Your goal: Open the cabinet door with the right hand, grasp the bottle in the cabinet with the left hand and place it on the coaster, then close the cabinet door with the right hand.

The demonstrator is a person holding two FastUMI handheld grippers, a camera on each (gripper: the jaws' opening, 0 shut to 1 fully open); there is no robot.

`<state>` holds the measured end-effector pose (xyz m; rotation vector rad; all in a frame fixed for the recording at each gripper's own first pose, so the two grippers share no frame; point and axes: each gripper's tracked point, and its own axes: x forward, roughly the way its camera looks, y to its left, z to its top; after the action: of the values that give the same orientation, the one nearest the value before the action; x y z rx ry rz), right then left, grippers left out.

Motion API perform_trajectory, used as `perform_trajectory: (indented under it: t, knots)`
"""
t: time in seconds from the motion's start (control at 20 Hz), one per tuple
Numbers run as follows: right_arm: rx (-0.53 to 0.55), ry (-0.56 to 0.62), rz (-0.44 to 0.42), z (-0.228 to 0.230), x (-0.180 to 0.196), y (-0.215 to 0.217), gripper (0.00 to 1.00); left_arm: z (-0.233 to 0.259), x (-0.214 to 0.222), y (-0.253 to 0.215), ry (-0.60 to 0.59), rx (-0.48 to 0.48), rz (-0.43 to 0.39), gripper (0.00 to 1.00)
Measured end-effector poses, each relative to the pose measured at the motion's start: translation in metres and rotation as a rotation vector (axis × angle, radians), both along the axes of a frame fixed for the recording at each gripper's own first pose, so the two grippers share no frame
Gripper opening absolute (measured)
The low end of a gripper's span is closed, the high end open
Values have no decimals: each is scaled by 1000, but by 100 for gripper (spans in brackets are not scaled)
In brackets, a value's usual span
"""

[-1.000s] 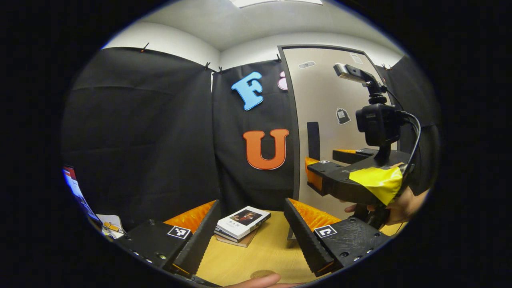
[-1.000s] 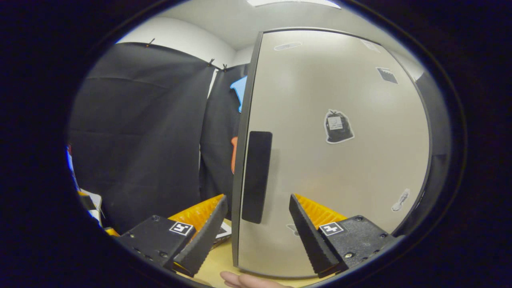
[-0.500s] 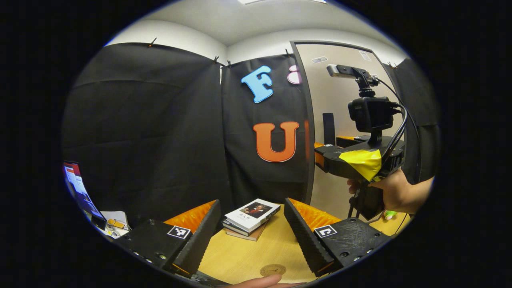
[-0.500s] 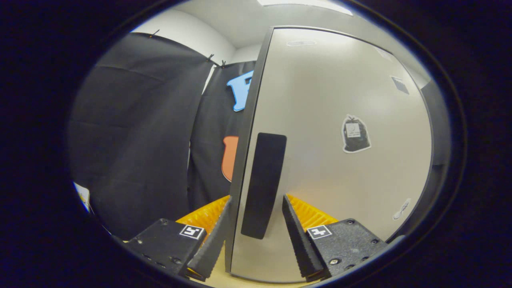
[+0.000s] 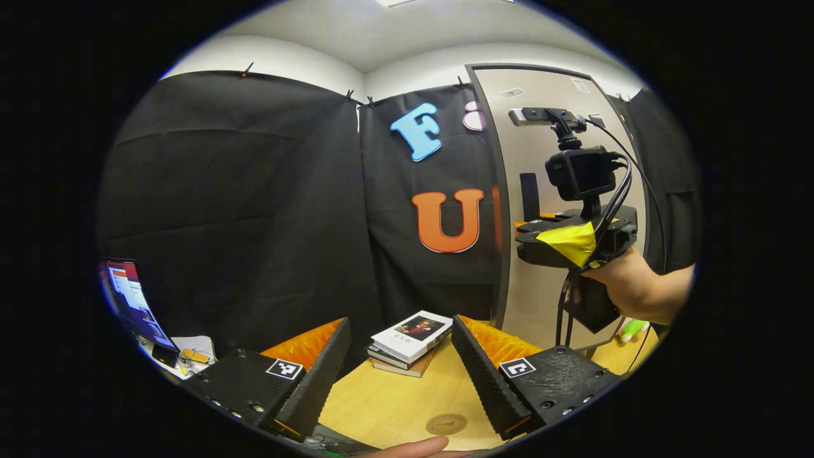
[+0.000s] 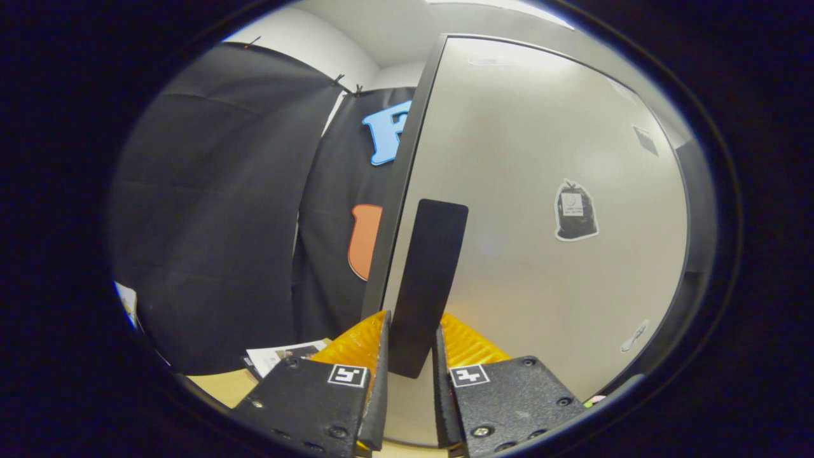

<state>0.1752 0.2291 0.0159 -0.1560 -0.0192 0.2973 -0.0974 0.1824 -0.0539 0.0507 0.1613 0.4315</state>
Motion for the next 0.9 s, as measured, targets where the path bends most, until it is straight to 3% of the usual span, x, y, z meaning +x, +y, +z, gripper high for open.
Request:
perform_trajectory:
  t: [0.25, 0.9]
  knots:
    - [3, 14, 52, 0, -13, 0, 29, -1, -7, -7, 1, 2, -9, 96]
    - [-10, 64, 215, 7, -82, -15, 27, -8, -21, -27, -2, 3, -107, 96]
